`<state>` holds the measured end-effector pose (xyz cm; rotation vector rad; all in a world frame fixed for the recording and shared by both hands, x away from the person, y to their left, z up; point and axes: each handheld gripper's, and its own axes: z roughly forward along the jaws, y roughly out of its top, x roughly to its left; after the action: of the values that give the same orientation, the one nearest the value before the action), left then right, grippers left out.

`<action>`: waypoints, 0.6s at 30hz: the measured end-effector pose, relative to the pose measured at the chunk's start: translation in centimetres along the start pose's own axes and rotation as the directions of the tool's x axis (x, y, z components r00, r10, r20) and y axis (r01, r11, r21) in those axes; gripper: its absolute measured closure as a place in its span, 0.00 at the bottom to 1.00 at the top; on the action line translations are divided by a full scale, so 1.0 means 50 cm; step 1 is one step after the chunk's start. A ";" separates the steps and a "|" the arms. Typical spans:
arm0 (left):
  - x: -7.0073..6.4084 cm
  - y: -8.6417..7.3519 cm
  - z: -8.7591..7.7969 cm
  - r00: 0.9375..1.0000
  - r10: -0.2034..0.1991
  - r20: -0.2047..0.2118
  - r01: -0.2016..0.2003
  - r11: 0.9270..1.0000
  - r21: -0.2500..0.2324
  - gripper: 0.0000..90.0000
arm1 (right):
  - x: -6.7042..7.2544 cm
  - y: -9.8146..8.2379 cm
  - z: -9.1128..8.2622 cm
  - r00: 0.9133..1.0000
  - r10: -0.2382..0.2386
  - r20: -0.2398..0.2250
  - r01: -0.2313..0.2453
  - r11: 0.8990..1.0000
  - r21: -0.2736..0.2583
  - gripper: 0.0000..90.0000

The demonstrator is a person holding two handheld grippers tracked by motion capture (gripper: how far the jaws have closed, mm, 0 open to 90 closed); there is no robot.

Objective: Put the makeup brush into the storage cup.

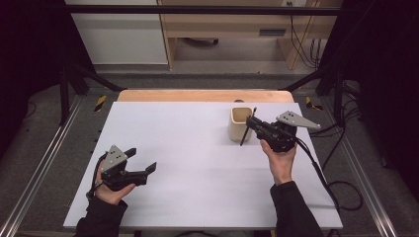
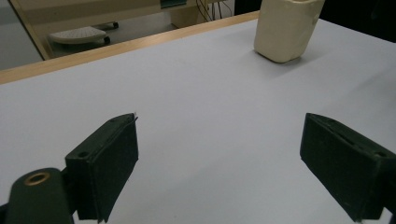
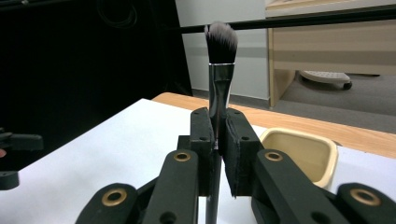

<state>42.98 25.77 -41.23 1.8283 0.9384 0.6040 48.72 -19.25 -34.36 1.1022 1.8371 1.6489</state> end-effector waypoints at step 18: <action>0.019 -0.017 -0.001 1.000 -0.006 -0.019 0.007 1.000 0.025 0.11 | -0.025 0.034 0.049 0.995 -0.024 0.099 0.024 1.000 0.000 0.92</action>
<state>43.20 26.76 -41.96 1.8443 0.9684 0.6090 51.79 -18.77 -33.45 1.1360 1.7796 1.5525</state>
